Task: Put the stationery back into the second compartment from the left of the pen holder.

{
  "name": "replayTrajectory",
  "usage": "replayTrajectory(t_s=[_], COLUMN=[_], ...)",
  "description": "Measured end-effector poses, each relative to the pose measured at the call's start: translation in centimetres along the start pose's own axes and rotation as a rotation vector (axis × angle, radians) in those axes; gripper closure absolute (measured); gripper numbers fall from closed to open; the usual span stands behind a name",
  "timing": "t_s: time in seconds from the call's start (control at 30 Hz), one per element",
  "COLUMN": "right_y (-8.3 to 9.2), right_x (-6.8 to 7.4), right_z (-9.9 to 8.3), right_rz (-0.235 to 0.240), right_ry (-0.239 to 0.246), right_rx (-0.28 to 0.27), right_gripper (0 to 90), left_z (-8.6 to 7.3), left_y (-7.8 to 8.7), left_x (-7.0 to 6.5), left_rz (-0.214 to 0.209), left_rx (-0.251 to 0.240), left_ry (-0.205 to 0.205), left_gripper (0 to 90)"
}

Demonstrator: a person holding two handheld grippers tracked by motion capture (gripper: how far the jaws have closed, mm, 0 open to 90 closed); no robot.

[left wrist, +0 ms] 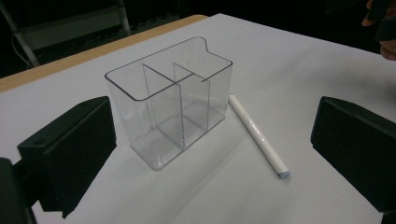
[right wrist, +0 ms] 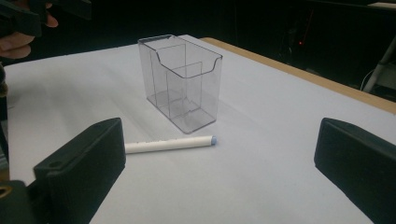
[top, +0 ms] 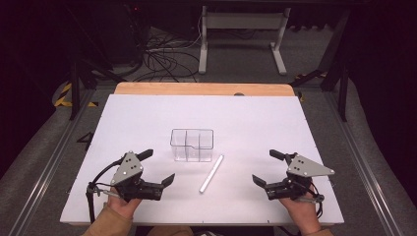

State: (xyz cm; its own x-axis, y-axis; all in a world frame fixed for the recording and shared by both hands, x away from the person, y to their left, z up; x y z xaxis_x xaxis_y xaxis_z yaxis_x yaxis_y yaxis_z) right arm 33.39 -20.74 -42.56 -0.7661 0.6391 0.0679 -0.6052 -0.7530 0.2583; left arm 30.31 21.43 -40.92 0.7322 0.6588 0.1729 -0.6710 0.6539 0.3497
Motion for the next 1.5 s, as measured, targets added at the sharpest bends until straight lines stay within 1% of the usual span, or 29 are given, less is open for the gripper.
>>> replayTrajectory(t_s=[0.07,0.1,0.17,0.2,0.27,0.37,0.4,0.43,0.5,0.57,0.6,0.7,0.8,0.83,0.9,1.0,1.07,1.1,1.13,1.17,1.2,1.23,1.3,1.37,1.47,1.5], right_y=[0.2,0.3,0.5,0.6,0.7,0.6,0.6,0.6,0.5,0.5,0.5,0.5,0.5,0.5,0.5,0.5,0.5,0.5,0.5,0.5,0.5,0.5,0.6,0.6,0.6,0.6], right_x=[-0.3,-0.5,-0.8,-0.8,-0.8,-0.9,-0.9,-0.9,-0.9,-0.9,-0.9,-0.9,-0.9,-0.9,-0.9,-0.9,-0.9,-0.9,-0.8,-0.8,-0.8,-0.8,-0.8,-0.8,-0.8,-0.8], right_z=[-0.4,-0.4,-0.3,-0.3,-0.3,-0.4,-0.4,-0.4,-0.5,-0.5,-0.5,-0.5,-0.5,-0.5,-0.5,-0.5,-0.5,-0.5,-0.5,-0.5,-0.5,-0.5,-0.5,-0.4,-0.5,-0.5], right_rz=[-0.007,-0.010,-0.010,-0.011,-0.011,-0.001,0.002,0.004,0.010,0.015,0.015,0.020,0.025,0.030,0.036,0.042,0.045,0.046,0.047,0.046,0.047,0.049,0.050,0.050,0.051,0.051], right_ry=[-0.007,-0.011,-0.025,-0.023,-0.022,-0.019,-0.024,-0.028,-0.032,-0.032,-0.031,-0.033,-0.030,-0.030,-0.031,-0.027,-0.028,-0.026,-0.026,-0.026,-0.028,-0.028,-0.027,-0.026,-0.025,-0.024], right_rx=[0.004,0.008,-0.001,-0.007,-0.011,-0.003,0.004,0.009,0.013,0.016,0.016,0.016,0.021,0.027,0.036,0.038,0.037,0.036,0.036,0.036,0.036,0.035,0.034,0.033,0.033,0.034], right_gripper=[3.3,3.4,4.1,4.3,4.4,5.5,5.8,6.1,6.2,6.4,6.5,6.8,7.6,7.9,8.0,8.2,8.2,8.2,8.3,8.3,8.2,8.3,8.3,8.4,8.4,8.5], left_z=[0.3,0.4,0.6,0.8,1.1,1.5,1.7,1.9,2.2,2.6,2.8,3.3,3.7,3.8,4.0,4.2,4.3,4.4,4.4,4.5,4.5,4.6,4.6,4.7,4.6,4.5], left_y=[-0.3,-0.5,-0.7,-0.8,-1.0,-1.4,-1.5,-1.7,-1.9,-2.3,-2.5,-3.3,-4.4,-4.8,-5.6,-6.6,-7.2,-7.5,-7.8,-8.0,-8.3,-8.5,-9.0,-9.3,-10.0,-10.2], left_x=[-0.2,-0.2,-0.3,-0.4,-0.4,-0.7,-0.7,-0.8,-0.9,-1.1,-1.2,-1.4,-1.8,-2.0,-2.3,-2.7,-2.9,-3.0,-3.1,-3.2,-3.3,-3.4,-3.5,-3.6,-3.7,-3.8], left_rz=[-0.010,-0.016,-0.031,-0.038,-0.038,-0.056,-0.069,-0.089,-0.104,-0.110,-0.110,-0.134,-0.182,-0.186,-0.194,-0.215,-0.218,-0.214,-0.211,-0.213,-0.215,-0.222,-0.236,-0.237,-0.222,-0.217], left_rx=[0.007,0.009,0.016,0.018,0.028,0.054,0.064,0.074,0.085,0.105,0.112,0.147,0.194,0.210,0.243,0.285,0.307,0.316,0.321,0.332,0.337,0.348,0.358,0.368,0.385,0.392], left_ry=[0.009,0.001,0.017,0.018,0.005,0.005,0.009,0.026,0.036,0.036,0.026,0.016,0.021,0.016,0.020,0.035,0.046,0.046,0.054,0.049,0.055,0.063,0.094,0.111,0.094,0.095], left_gripper=[0.8,0.8,0.8,0.8,0.8,0.9,1.1,1.1,1.1,1.4,1.5,1.6,2.7,2.7,2.9,3.2,3.3,4.0,4.5,4.5,4.7,5.2,6.8,7.5,7.9,8.0])
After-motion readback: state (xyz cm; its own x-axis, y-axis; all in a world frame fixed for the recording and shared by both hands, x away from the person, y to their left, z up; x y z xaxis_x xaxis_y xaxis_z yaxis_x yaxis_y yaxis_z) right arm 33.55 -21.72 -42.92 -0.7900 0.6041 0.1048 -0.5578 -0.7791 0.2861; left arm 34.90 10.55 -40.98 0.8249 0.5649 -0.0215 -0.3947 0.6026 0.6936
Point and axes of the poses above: each handheld gripper's, and its own axes: y roughly backward along the jaws, z roughly out of its top, x roughly to its left, the point moved 1 cm from there along -y, roughly forward along the jaws, and after that the axes turned 8 degrees about -y, right-handed, at the moved point
